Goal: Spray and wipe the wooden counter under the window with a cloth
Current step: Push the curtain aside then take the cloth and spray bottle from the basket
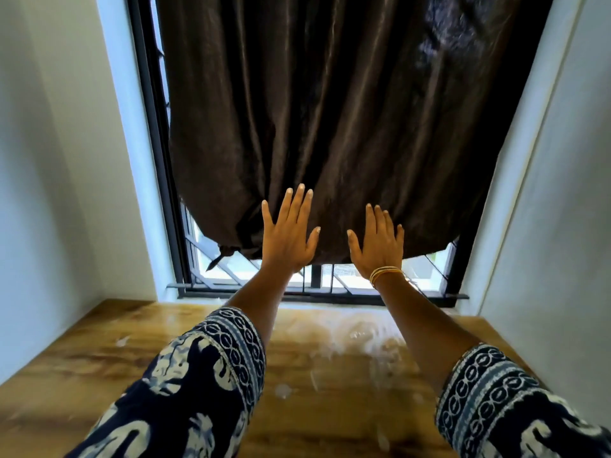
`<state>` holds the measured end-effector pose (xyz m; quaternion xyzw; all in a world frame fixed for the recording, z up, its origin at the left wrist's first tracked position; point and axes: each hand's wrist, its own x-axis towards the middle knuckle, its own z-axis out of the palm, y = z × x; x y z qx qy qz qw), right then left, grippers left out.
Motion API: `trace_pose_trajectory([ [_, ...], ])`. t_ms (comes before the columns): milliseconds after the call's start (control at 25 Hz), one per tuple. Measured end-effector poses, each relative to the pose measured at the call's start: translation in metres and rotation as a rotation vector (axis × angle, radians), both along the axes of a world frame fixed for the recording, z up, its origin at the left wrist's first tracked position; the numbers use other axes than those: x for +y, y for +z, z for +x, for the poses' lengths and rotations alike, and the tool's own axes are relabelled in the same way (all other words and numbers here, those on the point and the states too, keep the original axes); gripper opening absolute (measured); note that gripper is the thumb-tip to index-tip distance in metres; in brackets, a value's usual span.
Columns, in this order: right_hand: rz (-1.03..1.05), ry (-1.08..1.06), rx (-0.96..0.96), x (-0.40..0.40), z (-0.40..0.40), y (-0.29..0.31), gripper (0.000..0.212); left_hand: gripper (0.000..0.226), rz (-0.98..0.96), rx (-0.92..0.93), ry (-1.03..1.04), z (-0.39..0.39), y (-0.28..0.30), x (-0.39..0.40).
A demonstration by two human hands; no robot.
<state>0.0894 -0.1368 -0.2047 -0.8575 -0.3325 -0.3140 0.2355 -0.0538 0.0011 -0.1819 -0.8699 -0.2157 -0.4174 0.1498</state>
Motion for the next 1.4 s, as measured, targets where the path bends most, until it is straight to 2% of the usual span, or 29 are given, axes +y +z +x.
trace_pose_trajectory([
  [200, -0.142, 0.031, 0.067, -0.025, -0.053, -0.073, 0.068, 0.069, -0.034, 0.131, -0.075, -0.047, -0.073, -0.019],
  [440, -0.255, -0.004, 0.274, -0.069, -0.138, -0.149, 0.07, 0.07, -0.105, 0.281, -0.132, -0.126, -0.144, -0.054],
  [720, -0.353, -0.064, 0.385, -0.118, -0.22, -0.202, 0.067, 0.071, -0.163, 0.436, -0.138, -0.186, -0.201, -0.096],
  [1040, -0.351, -0.027, 0.503, -0.152, -0.254, -0.222, 0.064, 0.069, -0.199, 0.543, -0.131, -0.219, -0.226, -0.133],
  [1240, -0.178, 0.012, 0.631, -0.19, -0.282, -0.226, 0.058, 0.061, -0.374, 0.6, -0.189, -0.236, -0.23, -0.177],
  [1400, -0.108, -0.053, 0.768, -0.262, -0.32, -0.26, 0.048, 0.057, -0.756, 0.634, -0.272, -0.259, -0.247, -0.242],
])
